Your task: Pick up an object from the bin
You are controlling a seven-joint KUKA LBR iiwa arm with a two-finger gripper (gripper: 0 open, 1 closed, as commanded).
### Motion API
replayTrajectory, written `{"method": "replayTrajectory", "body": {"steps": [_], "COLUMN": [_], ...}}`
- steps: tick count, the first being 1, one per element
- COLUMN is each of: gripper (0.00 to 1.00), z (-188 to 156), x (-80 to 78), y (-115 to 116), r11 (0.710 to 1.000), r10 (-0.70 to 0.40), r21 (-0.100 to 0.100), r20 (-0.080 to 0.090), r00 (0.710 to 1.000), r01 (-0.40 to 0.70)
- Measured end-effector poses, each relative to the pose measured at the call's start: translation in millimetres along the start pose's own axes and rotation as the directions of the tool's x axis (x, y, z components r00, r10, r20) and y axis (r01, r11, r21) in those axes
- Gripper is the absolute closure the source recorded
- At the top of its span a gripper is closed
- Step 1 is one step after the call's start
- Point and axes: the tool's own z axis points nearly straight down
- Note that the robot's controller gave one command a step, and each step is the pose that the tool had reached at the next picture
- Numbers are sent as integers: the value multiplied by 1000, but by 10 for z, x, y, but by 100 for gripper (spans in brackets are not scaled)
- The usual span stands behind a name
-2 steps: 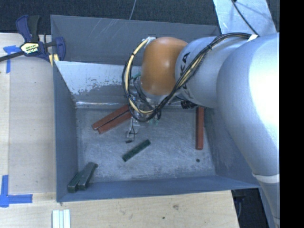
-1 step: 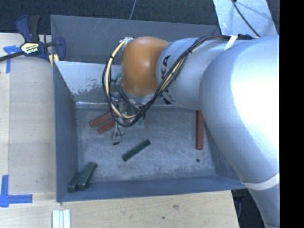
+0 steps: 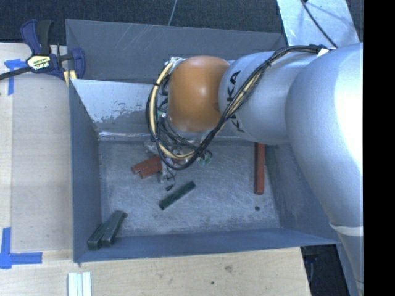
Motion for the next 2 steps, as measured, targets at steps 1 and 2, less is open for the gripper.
{"method": "replayTrajectory", "body": {"steps": [1, 2], "gripper": [100, 100], "z": [0, -1600], "x": [0, 95], "y": [0, 230], "r11": [1000, 999], "r10": [1, 41], "r21": [0, 0], "r20": [0, 0], "r00": [1000, 999], "r01": [-1, -41]}}
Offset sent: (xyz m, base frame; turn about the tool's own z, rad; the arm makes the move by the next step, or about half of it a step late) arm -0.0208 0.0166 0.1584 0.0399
